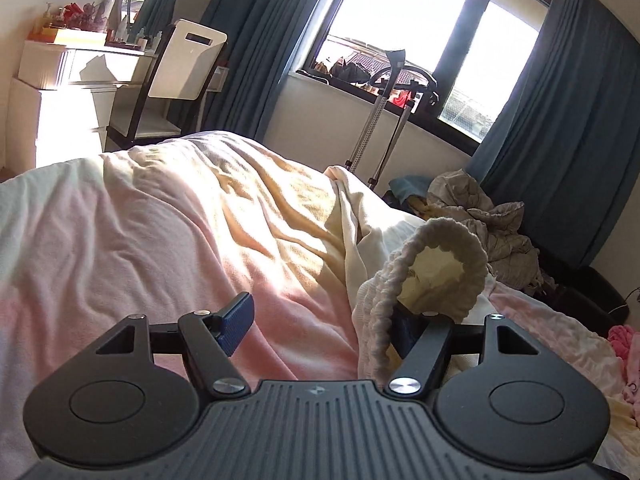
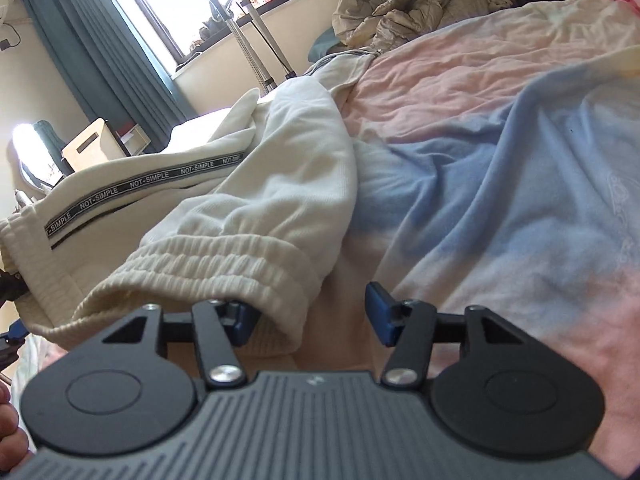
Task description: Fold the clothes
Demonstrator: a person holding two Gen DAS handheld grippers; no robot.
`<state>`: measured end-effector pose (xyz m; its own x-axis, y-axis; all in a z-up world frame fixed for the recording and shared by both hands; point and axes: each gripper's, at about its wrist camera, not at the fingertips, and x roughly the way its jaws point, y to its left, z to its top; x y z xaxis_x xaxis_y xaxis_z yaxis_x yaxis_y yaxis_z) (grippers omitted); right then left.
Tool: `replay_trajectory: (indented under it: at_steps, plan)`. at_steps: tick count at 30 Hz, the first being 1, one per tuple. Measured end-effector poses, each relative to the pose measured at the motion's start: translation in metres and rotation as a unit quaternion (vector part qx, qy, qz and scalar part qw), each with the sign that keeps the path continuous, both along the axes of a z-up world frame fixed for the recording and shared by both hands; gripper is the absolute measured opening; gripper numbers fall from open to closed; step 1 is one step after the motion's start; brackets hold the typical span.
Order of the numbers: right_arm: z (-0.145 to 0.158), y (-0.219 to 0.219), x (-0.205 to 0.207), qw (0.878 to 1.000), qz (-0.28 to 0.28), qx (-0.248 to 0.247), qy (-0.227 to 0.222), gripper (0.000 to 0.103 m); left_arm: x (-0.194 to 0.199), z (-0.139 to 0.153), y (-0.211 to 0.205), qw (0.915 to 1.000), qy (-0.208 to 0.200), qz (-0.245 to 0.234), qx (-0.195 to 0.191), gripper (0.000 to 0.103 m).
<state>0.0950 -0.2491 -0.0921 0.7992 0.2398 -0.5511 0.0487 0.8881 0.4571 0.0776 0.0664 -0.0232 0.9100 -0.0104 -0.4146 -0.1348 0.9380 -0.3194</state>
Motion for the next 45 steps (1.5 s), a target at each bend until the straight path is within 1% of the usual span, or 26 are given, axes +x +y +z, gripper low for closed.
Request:
replay_trajectory:
  at_steps: [1, 2, 3, 4, 5, 7, 10, 11, 13, 15, 18, 20, 21, 23, 24, 25, 26, 27, 28, 31, 33, 35, 37, 41, 43, 45]
  plan:
    - [0.000, 0.005, 0.004, 1.000, -0.001, -0.014, -0.009, 0.035, -0.001, 0.000, -0.004, 0.9998, -0.003, 0.000, 0.020, 0.072]
    - [-0.001, 0.010, 0.008, 0.999, -0.003, -0.027, -0.017, 0.029, -0.003, 0.000, -0.008, 0.9994, -0.006, 0.000, 0.035, 0.072]
    - [-0.001, 0.013, 0.012, 0.999, -0.008, -0.041, -0.026, 0.027, -0.004, 0.001, -0.011, 0.9988, -0.008, 0.000, 0.047, 0.072]
    - [0.000, 0.013, 0.014, 0.998, -0.014, -0.041, -0.039, 0.022, -0.005, 0.000, -0.013, 0.9984, -0.009, 0.000, 0.056, 0.072]
    - [0.000, 0.013, 0.016, 0.998, -0.019, -0.041, -0.052, 0.020, -0.007, -0.001, -0.015, 0.9980, -0.011, 0.000, 0.062, 0.072]
    - [0.005, 0.008, 0.016, 0.997, -0.030, -0.037, -0.059, 0.016, -0.009, -0.002, -0.016, 0.9976, -0.013, 0.004, 0.069, 0.072]
    - [0.017, -0.001, 0.009, 0.995, -0.056, -0.028, -0.077, 0.012, -0.014, 0.000, -0.018, 0.9958, -0.019, 0.014, 0.088, 0.072]
    - [0.024, -0.005, 0.003, 0.993, -0.067, -0.029, -0.091, 0.012, -0.016, 0.001, -0.019, 0.9949, -0.021, 0.015, 0.097, 0.072]
    - [0.039, -0.012, -0.007, 0.989, -0.087, -0.033, -0.116, 0.011, -0.026, 0.003, -0.027, 0.9901, -0.027, 0.015, 0.137, 0.072]
    - [0.049, -0.017, -0.014, 0.986, -0.098, -0.039, -0.130, 0.011, -0.036, 0.001, -0.039, 0.9832, -0.036, 0.006, 0.179, 0.072]
    - [0.050, -0.023, -0.014, 0.988, -0.100, -0.039, -0.111, 0.011, -0.037, 0.000, -0.056, 0.9723, -0.051, -0.010, 0.228, 0.072]
    - [0.047, -0.028, -0.012, 0.989, -0.102, -0.037, -0.097, 0.011, -0.029, 0.000, -0.064, 0.9694, -0.055, -0.014, 0.239, 0.072]
    - [0.044, -0.031, -0.011, 0.990, -0.103, -0.036, -0.090, 0.011, -0.022, -0.001, -0.068, 0.9692, -0.056, -0.021, 0.239, 0.072]
    - [0.038, -0.036, -0.009, 0.991, -0.105, -0.033, -0.075, 0.011, -0.005, -0.003, -0.076, 0.9659, -0.056, -0.029, 0.251, 0.071]
    - [0.034, -0.039, -0.007, 0.991, -0.105, -0.032, -0.070, 0.012, 0.002, -0.002, -0.078, 0.9661, -0.055, -0.032, 0.250, 0.068]
    - [0.030, -0.041, -0.006, 0.992, -0.105, -0.031, -0.065, 0.012, 0.009, -0.001, -0.079, 0.9674, -0.054, -0.036, 0.245, 0.051]
    - [0.026, -0.044, -0.004, 0.992, -0.104, -0.031, -0.060, 0.012, 0.016, 0.002, -0.077, 0.9720, -0.047, -0.040, 0.227, 0.026]
    - [0.021, -0.046, -0.004, 0.993, -0.105, -0.029, -0.055, 0.012, 0.024, 0.006, -0.074, 0.9777, -0.037, -0.045, 0.202, 0.016]
    - [0.017, -0.049, -0.005, 0.993, -0.103, -0.017, -0.052, 0.012, 0.029, 0.011, -0.071, 0.9816, -0.034, -0.047, 0.182, 0.013]
    - [0.014, -0.055, -0.010, 0.994, -0.091, 0.031, -0.050, 0.011, 0.036, 0.038, -0.056, 0.9878, -0.049, -0.044, 0.141, 0.012]
    - [0.023, -0.051, -0.017, 0.995, -0.074, 0.036, -0.064, 0.011, 0.037, 0.063, -0.043, 0.9897, -0.067, -0.040, 0.121, 0.011]
    - [0.032, -0.045, -0.025, 0.994, -0.061, 0.039, -0.078, 0.011, 0.034, 0.090, -0.032, 0.9890, -0.087, -0.042, 0.112, 0.011]
    - [0.044, -0.034, -0.039, 0.993, -0.047, 0.053, -0.094, 0.011, 0.029, 0.122, -0.019, 0.9867, -0.112, -0.048, 0.107, 0.011]
    - [0.079, 0.010, -0.068, 0.989, -0.004, 0.040, -0.145, 0.011, 0.016, 0.174, 0.011, 0.9824, -0.153, -0.039, 0.100, 0.010]
    - [0.096, 0.037, -0.081, 0.985, 0.025, 0.039, -0.168, 0.011, 0.013, 0.195, 0.036, 0.9818, -0.165, -0.027, 0.090, 0.010]
    - [0.110, 0.065, -0.091, 0.980, 0.056, 0.037, -0.188, 0.011, 0.013, 0.211, 0.064, 0.9802, -0.173, -0.011, 0.095, 0.010]
